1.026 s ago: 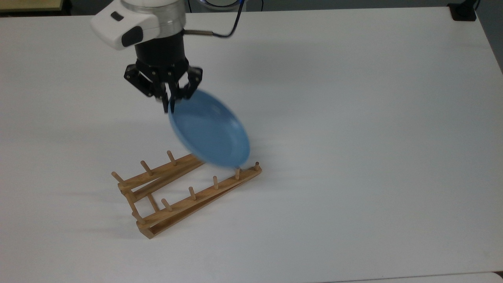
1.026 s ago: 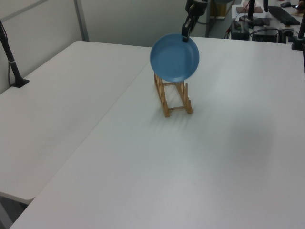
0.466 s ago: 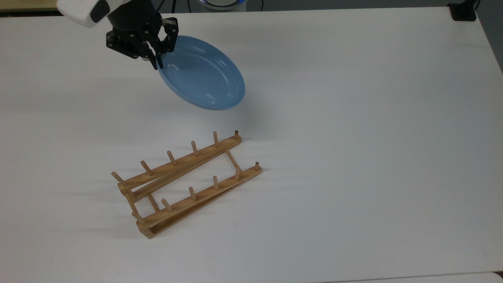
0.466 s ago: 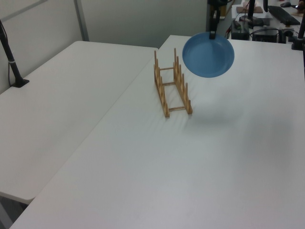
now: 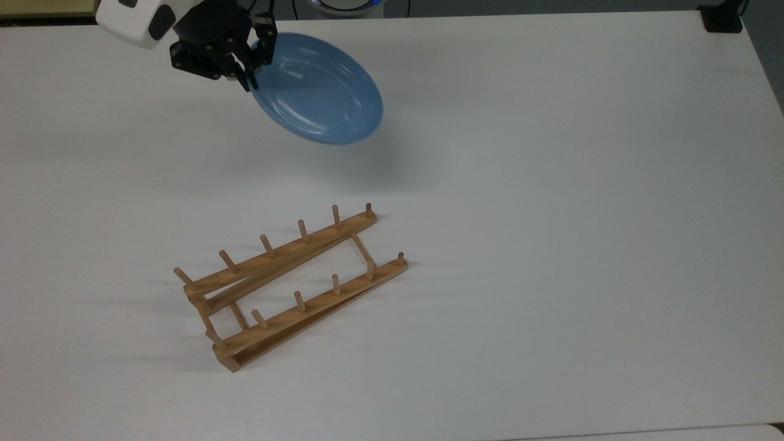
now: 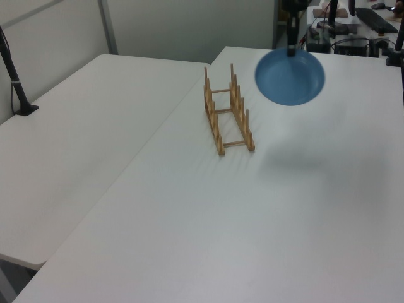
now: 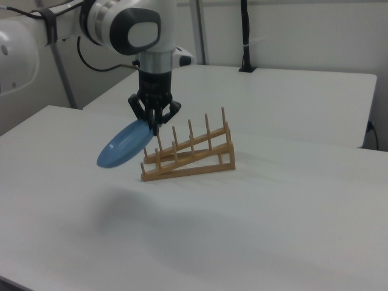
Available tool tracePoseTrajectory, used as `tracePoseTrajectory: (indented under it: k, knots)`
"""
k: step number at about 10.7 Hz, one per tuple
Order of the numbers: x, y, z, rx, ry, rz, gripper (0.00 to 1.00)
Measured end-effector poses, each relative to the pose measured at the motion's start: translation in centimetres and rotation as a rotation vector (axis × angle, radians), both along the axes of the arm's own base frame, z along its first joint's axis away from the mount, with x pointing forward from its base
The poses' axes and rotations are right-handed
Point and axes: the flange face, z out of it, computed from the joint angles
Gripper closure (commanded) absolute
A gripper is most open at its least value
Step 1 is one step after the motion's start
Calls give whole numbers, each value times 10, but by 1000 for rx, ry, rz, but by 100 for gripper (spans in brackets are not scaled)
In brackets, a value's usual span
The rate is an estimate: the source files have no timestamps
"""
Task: Pick plate from plate rack
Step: 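Lower the held plate flat onto the table beside the rack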
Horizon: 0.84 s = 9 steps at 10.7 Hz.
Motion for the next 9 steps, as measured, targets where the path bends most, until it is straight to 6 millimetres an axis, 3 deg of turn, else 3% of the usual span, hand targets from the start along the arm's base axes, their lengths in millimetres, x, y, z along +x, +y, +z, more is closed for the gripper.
tracePoseTrajectory:
  k: [2,4,9]
  knots:
    - [-11,-12,-25,30,82,20,100]
    - [-16,-16,-66,48,164,12,100]
    - [2,-30,-174,54,201,-52,100]
